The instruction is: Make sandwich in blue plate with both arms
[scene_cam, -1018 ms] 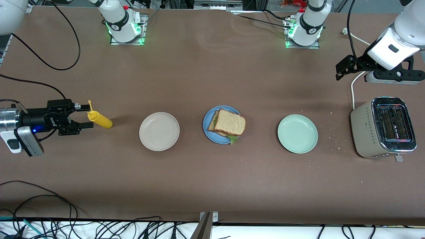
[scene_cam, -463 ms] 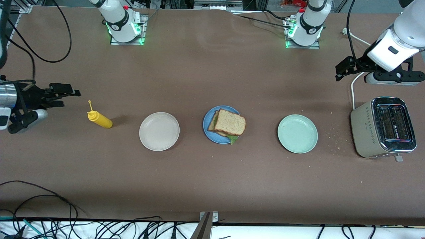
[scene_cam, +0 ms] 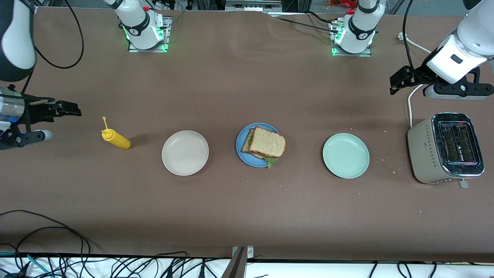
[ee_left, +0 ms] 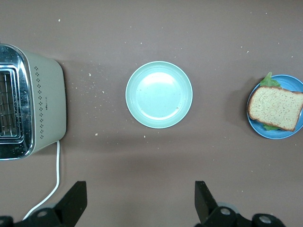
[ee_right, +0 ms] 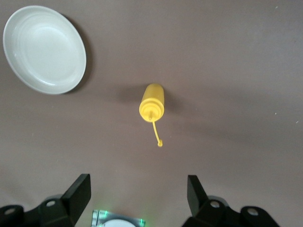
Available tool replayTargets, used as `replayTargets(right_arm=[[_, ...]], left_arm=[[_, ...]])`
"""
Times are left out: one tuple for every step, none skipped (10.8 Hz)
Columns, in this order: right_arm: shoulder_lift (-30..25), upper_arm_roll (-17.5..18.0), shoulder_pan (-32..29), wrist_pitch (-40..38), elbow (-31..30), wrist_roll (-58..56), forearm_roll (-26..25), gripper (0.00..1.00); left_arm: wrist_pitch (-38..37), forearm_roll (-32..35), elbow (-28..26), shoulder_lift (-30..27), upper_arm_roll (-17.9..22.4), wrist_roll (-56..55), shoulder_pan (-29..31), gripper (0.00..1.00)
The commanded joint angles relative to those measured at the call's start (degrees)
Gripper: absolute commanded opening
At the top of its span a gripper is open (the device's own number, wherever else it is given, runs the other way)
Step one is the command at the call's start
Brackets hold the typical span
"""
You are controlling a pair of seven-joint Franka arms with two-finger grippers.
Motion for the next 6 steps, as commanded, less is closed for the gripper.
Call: replayTargets(right_arm=[[-15.4, 3.0, -0.2, 18.6, -25.2, 6.8, -2.9, 0.93], [-16.7, 3.5, -0.2, 20.6, -27.7, 10.1, -4.3, 0.94], [-17.0, 4.6, -0.3, 20.7, -27.7, 13.7, -5.8, 0.94], [-18.4, 5.3, -0.3, 21.0, -27.9, 15.9, -6.7, 0.95], [-19.3, 5.2, -0.3, 21.4, -27.1, 15.9, -6.6, 1.00], [-19.4, 4.9, -0.3, 20.7, -24.1, 16.1, -6.2, 1.00]], left_arm=[[0.3, 0.5, 0.3, 0.0, -0.3, -0.4, 0.5, 1.00], [0.3, 0.5, 0.3, 0.0, -0.3, -0.4, 0.5, 1.00], [0.3, 0.5, 0.3, 0.0, -0.3, -0.4, 0.5, 1.00], [0.3, 0.5, 0.3, 0.0, -0.3, -0.4, 0.5, 1.00], [0.3, 0.5, 0.3, 0.1, -0.3, -0.4, 0.5, 1.00], [0.3, 0.5, 0.3, 0.0, -0.3, -0.4, 0.5, 1.00]])
